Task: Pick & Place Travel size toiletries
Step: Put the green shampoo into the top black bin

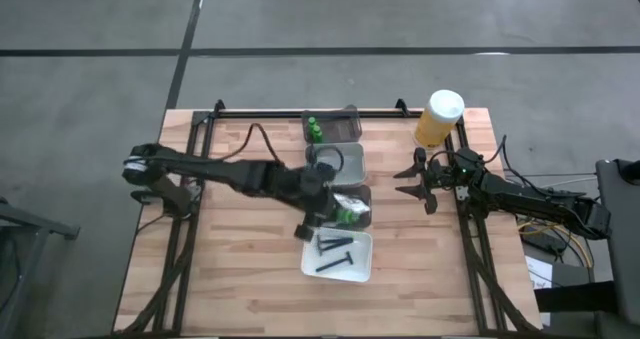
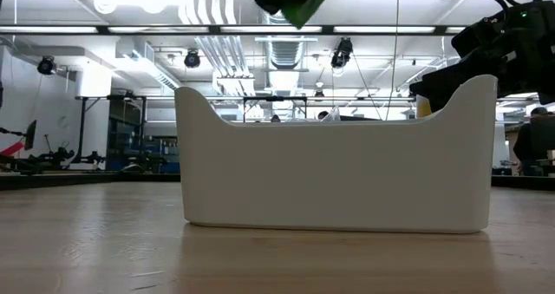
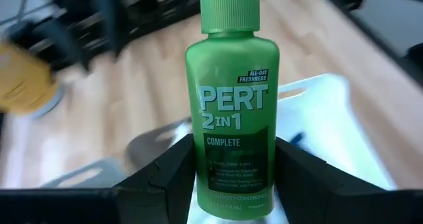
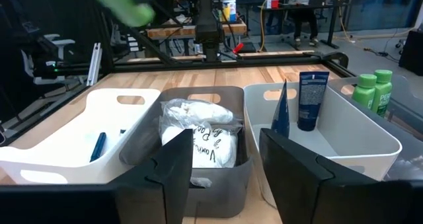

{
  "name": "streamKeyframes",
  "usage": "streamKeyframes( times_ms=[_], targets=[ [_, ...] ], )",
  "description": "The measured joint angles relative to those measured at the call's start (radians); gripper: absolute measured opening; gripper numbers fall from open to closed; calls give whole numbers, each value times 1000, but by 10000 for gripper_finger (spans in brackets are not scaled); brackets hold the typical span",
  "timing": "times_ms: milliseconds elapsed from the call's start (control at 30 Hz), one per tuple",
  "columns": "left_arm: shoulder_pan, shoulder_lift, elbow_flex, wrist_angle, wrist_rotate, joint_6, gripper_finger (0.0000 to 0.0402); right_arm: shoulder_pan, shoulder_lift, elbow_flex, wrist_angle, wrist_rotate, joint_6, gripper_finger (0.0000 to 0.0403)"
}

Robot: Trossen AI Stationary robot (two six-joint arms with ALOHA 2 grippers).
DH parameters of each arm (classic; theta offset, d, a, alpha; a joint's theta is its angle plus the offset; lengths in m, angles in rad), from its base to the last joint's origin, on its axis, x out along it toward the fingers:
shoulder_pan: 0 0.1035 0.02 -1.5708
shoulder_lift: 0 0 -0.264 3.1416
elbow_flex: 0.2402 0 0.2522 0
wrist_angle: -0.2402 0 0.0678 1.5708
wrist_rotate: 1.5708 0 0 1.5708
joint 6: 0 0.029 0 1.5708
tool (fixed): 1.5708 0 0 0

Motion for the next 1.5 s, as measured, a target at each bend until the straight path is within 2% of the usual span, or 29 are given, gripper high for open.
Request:
streamKeyframes(
  times_ms=[267,400,467,567,767,1033,1500],
  targets=[
    [112,-22,-48,-22,1,3,185,0,0,0,0,0,-5,188],
    [142,-23,-94,20,6,3,185,-2,-1,0,9,3,-241,194],
    [153,-25,-115,49,7,-1,185,-2,0,0,27,24,-266,197],
    [165,-25,-121,53,8,-17,185,-3,0,0,26,34,-243,201],
    [185,-27,-123,52,7,-21,186,-3,-1,0,45,83,-97,195],
    [197,-49,-124,8,-44,-34,186,-3,1,0,-46,83,-97,173],
    [229,-53,-125,24,-53,-46,186,-2,1,0,-38,82,-105,135]
  ],
)
